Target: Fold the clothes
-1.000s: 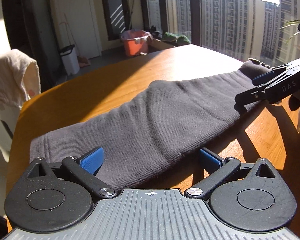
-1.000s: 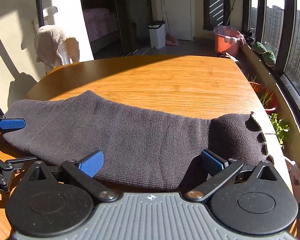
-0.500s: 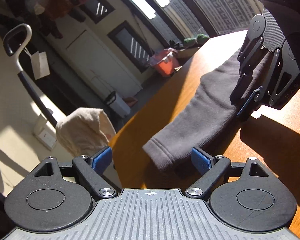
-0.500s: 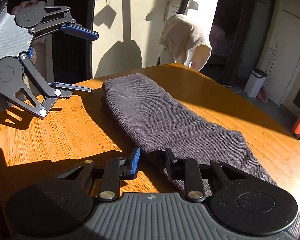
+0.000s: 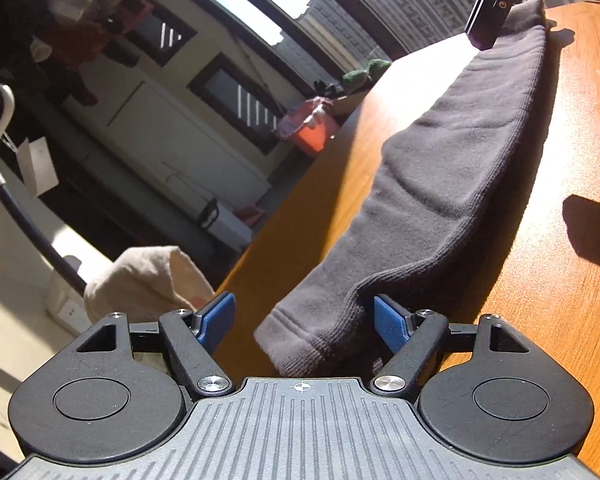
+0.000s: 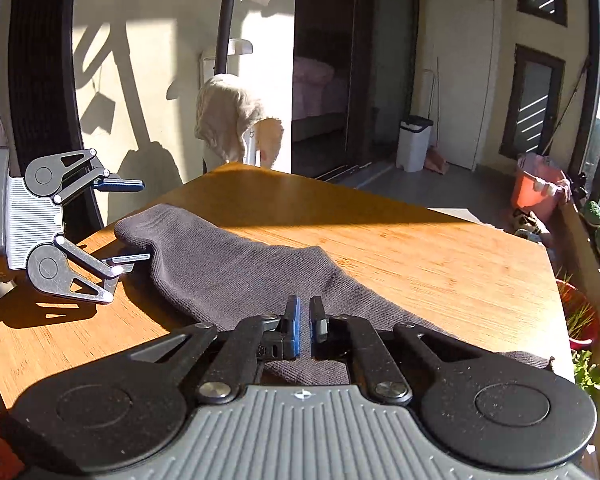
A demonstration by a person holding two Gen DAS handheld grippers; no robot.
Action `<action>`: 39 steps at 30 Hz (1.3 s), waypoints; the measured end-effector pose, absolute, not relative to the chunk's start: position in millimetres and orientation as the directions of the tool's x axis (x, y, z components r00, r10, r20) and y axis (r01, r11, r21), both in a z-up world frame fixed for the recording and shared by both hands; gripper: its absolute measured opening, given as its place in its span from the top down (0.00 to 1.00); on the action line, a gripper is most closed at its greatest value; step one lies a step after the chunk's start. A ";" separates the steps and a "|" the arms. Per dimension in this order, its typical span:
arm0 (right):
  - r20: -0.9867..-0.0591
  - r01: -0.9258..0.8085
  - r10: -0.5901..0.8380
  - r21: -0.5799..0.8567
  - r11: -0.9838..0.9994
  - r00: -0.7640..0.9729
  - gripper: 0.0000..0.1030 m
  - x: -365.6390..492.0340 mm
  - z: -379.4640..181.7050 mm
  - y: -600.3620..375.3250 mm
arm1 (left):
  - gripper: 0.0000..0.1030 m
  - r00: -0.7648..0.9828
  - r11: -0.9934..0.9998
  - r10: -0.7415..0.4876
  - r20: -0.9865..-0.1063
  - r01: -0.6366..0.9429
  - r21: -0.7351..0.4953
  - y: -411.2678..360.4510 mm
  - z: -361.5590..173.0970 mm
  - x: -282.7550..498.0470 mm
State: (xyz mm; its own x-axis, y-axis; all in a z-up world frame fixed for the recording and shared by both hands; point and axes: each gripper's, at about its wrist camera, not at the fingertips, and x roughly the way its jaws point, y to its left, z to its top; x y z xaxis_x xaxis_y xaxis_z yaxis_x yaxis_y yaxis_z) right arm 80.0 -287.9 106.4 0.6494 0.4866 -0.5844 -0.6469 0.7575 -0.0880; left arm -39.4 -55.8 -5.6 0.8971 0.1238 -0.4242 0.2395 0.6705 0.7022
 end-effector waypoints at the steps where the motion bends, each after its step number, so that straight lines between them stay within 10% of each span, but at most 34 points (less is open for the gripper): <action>1: -0.579 -0.595 0.449 -0.078 0.800 0.680 0.90 79.3 107.2 -307.8 | 0.21 0.892 0.678 0.113 -0.437 0.252 0.690 -54.2 -5.3 -40.6; 6: -0.557 -0.338 0.298 0.033 0.941 0.775 0.62 78.8 93.1 -400.9 | 0.20 0.875 0.662 0.092 -0.474 0.302 0.686 -48.2 -11.1 -58.2; 11: -0.593 -0.242 0.332 0.229 0.943 0.733 0.62 101.9 65.7 -429.7 | 0.31 0.873 0.685 0.104 -0.476 0.284 0.671 -50.5 -12.2 -44.4; 16: -0.598 -0.299 0.448 0.337 0.893 0.664 0.87 121.6 64.2 -413.1 | 0.84 0.871 0.699 0.050 -0.489 0.319 0.640 -61.4 -1.0 -35.6; 20: -0.531 -0.347 0.472 0.322 0.881 0.704 0.88 163.8 93.0 -398.7 | 0.84 0.876 0.829 0.027 -0.482 0.250 0.500 -41.3 39.3 -5.3; 28: -0.464 -0.277 0.319 0.159 0.948 0.826 0.82 253.6 130.4 -357.8 | 0.55 0.826 0.953 0.278 -0.490 -0.171 0.251 42.0 74.4 94.2; 32: -0.491 -0.360 0.404 0.186 0.914 0.771 0.45 212.2 121.5 -361.3 | 0.17 0.819 0.996 0.079 -0.569 -0.039 0.082 33.5 67.7 58.8; 39: -0.674 -0.436 0.482 0.254 0.863 0.560 0.44 147.5 54.9 -351.7 | 0.08 0.739 0.984 -0.168 -0.653 0.089 -0.153 -5.0 19.0 43.7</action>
